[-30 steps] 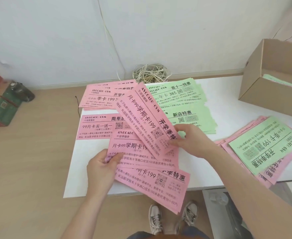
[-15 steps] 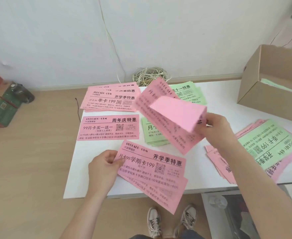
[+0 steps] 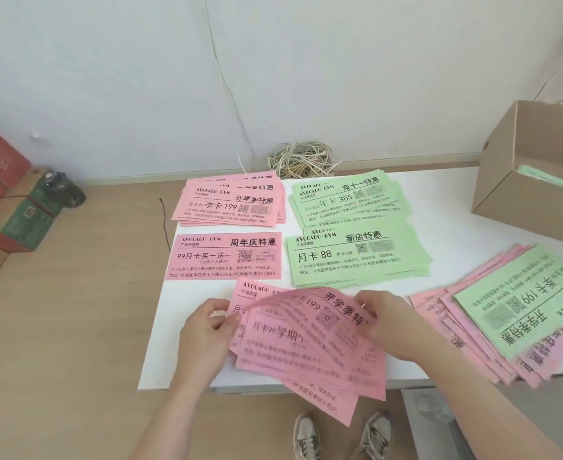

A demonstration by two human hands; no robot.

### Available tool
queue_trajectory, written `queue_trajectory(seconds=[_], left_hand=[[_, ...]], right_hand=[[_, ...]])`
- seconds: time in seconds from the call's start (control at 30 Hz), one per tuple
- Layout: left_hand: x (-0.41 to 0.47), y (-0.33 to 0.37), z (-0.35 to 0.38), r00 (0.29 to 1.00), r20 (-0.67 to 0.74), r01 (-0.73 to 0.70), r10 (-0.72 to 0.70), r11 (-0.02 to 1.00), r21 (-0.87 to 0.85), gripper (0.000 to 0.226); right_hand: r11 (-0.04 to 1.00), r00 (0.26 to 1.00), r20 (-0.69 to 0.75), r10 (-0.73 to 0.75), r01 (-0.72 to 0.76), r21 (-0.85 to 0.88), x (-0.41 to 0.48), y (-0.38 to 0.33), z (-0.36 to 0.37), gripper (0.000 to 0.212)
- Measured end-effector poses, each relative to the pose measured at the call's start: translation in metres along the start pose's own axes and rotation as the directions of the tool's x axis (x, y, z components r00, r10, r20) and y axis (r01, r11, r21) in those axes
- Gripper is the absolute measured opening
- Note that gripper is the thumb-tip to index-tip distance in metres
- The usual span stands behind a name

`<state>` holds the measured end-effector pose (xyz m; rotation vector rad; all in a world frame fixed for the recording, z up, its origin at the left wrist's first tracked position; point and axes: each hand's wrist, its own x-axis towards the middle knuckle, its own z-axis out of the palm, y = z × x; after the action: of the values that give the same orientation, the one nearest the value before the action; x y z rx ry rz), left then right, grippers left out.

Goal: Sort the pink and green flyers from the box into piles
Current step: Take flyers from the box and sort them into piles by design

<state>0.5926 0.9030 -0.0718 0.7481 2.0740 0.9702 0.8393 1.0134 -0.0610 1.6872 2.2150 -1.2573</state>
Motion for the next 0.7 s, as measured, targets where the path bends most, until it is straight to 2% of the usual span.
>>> queue_trajectory(seconds=[0.07,0.13,0.23,0.3,0.37,0.53,0.6,0.7], left_hand=[[0.001,0.002,-0.007,0.996,0.054,0.083,-0.075,0.983,-0.163,0.018],[0.000,0.007,-0.011,0.990,0.116,0.094,-0.074,0.980,-0.176,0.025],[-0.003,0.012,-0.002,0.987,0.161,0.017,-0.017,1.000,-0.002,0.021],[-0.005,0.011,0.009,0.992,0.127,-0.038,0.021,0.990,0.133,0.024],[-0.008,0.011,0.014,0.996,0.065,-0.065,0.055,0.984,0.164,0.020],[-0.013,0.006,0.006,0.996,0.073,-0.044,0.049,0.997,-0.071,0.024],[-0.013,0.003,-0.002,0.998,0.051,-0.027,0.036,0.987,-0.156,0.026],[-0.012,0.002,-0.012,0.998,0.010,-0.051,0.056,0.964,-0.260,0.029]], right_hand=[[0.996,0.999,-0.038,-0.007,0.004,-0.089,-0.001,-0.005,0.009,0.027],[0.983,0.998,-0.061,-0.010,-0.001,-0.184,-0.002,-0.007,0.014,0.030],[0.968,0.995,-0.086,-0.047,0.024,-0.251,-0.003,-0.009,0.020,0.033],[0.969,0.994,-0.088,-0.067,0.044,-0.242,-0.003,-0.010,0.023,0.030],[0.970,0.989,-0.093,-0.115,0.092,-0.225,-0.005,-0.010,0.027,0.027],[0.965,0.960,-0.177,-0.218,0.184,-0.189,-0.009,-0.011,0.035,0.033],[0.964,0.952,-0.207,-0.226,0.187,-0.190,-0.010,-0.014,0.036,0.046],[0.978,0.950,-0.235,-0.206,0.192,-0.082,-0.010,-0.017,0.030,0.066]])
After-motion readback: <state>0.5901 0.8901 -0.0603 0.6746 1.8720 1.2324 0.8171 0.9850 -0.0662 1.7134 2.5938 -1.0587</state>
